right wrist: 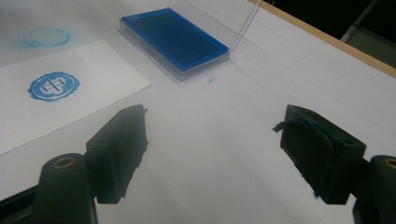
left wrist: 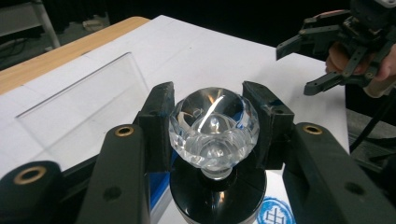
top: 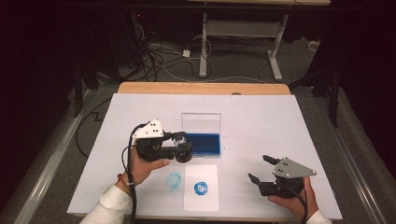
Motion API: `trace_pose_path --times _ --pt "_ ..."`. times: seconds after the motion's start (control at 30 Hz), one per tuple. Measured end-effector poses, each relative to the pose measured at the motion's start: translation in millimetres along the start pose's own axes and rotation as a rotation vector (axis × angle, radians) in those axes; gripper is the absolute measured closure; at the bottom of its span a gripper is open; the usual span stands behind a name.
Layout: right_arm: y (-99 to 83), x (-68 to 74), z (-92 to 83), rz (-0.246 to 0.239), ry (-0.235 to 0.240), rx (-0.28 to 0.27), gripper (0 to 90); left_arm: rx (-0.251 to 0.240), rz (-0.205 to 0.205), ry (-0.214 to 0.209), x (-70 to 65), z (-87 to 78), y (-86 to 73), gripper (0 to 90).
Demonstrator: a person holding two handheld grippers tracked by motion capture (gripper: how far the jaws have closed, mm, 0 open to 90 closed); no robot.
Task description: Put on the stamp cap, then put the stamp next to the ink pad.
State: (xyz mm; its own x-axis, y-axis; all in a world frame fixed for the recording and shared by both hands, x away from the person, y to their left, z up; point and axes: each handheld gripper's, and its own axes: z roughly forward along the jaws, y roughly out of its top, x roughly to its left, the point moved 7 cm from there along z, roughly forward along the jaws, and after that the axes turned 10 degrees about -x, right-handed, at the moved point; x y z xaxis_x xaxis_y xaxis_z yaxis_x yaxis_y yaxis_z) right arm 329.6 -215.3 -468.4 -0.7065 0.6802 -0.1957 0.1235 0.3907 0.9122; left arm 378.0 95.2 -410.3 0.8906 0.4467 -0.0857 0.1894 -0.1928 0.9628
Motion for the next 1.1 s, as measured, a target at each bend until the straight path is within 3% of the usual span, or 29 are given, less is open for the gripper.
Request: trace_pose_path --times 0.43,0.8,0.87,1.1 --pt "-3.7 -6.0 -7.7 0.002 -0.020 -0.003 22.9 0.006 0.017 0.091 21.1 -14.2 0.1 54.6" --pt "-5.2 -4.7 -6.3 0.000 -0.011 0.001 23.1 0.047 0.037 0.207 48.1 -20.0 -12.4 54.6" --pt "-8.0 -4.3 -6.2 -0.007 -0.007 0.012 23.1 0.034 0.016 0.198 52.3 -19.7 -14.6 54.6" --pt "-8.3 -4.2 -5.0 -0.007 -0.009 0.016 23.6 0.055 0.019 0.240 69.8 -12.8 -29.2 54.5"
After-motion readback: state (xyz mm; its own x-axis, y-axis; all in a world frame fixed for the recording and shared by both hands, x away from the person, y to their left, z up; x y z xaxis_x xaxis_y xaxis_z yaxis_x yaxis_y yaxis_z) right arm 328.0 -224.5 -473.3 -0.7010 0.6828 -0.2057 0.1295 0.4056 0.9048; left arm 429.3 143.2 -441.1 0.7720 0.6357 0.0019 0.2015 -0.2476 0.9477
